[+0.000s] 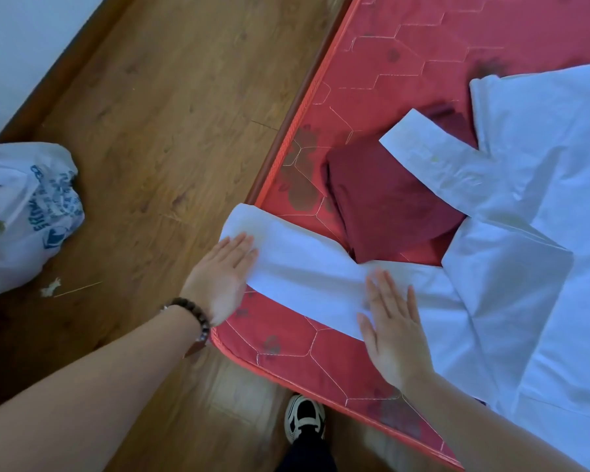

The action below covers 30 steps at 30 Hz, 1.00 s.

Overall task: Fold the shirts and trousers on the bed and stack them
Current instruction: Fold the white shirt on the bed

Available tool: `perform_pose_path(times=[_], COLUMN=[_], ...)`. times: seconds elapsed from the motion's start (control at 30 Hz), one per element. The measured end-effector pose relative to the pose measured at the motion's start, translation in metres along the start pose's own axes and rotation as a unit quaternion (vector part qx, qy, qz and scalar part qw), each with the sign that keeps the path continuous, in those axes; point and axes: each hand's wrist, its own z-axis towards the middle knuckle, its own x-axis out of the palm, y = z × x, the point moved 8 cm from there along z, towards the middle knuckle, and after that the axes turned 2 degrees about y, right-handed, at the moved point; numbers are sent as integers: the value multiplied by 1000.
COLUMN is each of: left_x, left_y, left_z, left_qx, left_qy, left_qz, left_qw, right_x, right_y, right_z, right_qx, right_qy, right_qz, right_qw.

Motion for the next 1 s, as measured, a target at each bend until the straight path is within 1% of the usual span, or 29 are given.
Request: perform_pose_path(times=[0.07,0.13,0.17,0.23,0.3,0.37,0.43,0.53,0.63,0.73,0.83,0.93,0.97,1.0], left_x=[0,7,13,22,31,42,42,25,18,20,21,11,9,5], left_y=[-36,-74,-92,-118,-127,-128,-128,-128,-135,-137,-123,-102,-96,-92], left_z=[13,30,38,54,64,66,65,76,93,108,132,149,149,145], left_qx=[11,28,38,42,15,-10,-22,-53,-33,-28,-31,-37,-45,-57], left_qy=[-20,-13,-4,17,34,51,50,27,35,50,53,35,28,14], left_qz=[-44,-74,-83,-98,-109,-104,-100,-154,-150,-135,-115,-99,-103,-102], left_qw=[999,997,996,994,993,993,994,986,987,989,991,994,993,993], right_x=[-7,-10,-9,-3,9,14,11,-4,-10,-11,-14,-16,-19,-25], right_y=[-19,-39,-48,-58,-59,-59,-57,-47,-36,-31,-30,-32,-32,-32], right_z=[0,-2,-2,-1,-2,-4,-4,11,37,59,83,100,100,96], right_qx=[72,127,147,166,160,157,158,142,119,102,79,53,53,57], right_qy=[-45,-72,-75,-57,-27,-16,-20,-45,-40,-16,14,49,35,0], right_qz=[4,-4,-7,-20,-40,-51,-50,-18,22,15,30,34,32,27], right_qw=[996,989,986,984,986,986,986,989,992,995,996,997,997,998])
